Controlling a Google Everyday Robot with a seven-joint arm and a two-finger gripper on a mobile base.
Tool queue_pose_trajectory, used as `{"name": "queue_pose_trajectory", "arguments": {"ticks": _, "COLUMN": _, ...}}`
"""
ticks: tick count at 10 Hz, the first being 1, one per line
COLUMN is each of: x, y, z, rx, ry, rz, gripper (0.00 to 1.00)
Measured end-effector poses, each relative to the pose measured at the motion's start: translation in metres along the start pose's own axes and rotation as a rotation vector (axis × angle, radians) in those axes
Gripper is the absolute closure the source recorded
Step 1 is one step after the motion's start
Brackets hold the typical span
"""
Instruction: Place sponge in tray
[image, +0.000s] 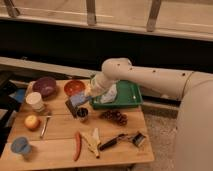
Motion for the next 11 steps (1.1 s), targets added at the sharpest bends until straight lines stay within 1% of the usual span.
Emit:
{"name": "queue_pose_trajectory", "arguments": {"ticks": 1, "x": 0.001, "y": -0.006, "z": 0.003, "rx": 0.007, "ry": -0.004, "rz": 0.029, "gripper": 1.00}}
{"name": "queue_pose_trajectory", "arguments": {"ticks": 2, "x": -0.002, "y": -0.022, "z": 0.004, "rx": 0.025, "ry": -0.018, "rz": 0.068, "gripper": 1.00}}
{"name": "queue_pose_trajectory", "arguments": {"ticks": 3, "x": -0.009, "y": -0.035, "z": 0.000, "rx": 0.037, "ry": -0.040, "rz": 0.100, "gripper": 1.00}}
{"name": "queue_pose_trajectory", "arguments": {"ticks": 5, "x": -0.037, "y": -0.066, "z": -0.018, "rx": 0.060, "ry": -0.099, "rz": 0.163, "gripper": 1.00}}
{"name": "queue_pose_trajectory", "arguments": {"ticks": 7, "x": -0.065, "y": -0.104, "z": -0.046, "rx": 0.080, "ry": -0.169, "rz": 0.229, "gripper": 1.00}}
{"name": "queue_pose_trajectory", "arguments": {"ticks": 8, "x": -0.080, "y": -0.127, "z": -0.065, "rx": 0.091, "ry": -0.212, "rz": 0.276, "gripper": 1.00}}
{"name": "queue_pose_trajectory", "arguments": {"ticks": 9, "x": -0.086, "y": -0.146, "z": -0.082, "rx": 0.100, "ry": -0.244, "rz": 0.317, "gripper": 1.00}}
{"name": "queue_pose_trajectory", "arguments": {"ticks": 10, "x": -0.089, "y": -0.161, "z": -0.092, "rx": 0.108, "ry": -0.264, "rz": 0.347, "gripper": 1.00}}
{"name": "queue_pose_trajectory", "arguments": {"ticks": 11, "x": -0.090, "y": -0.189, "z": -0.111, "rx": 0.122, "ry": -0.296, "rz": 0.408, "gripper": 1.00}}
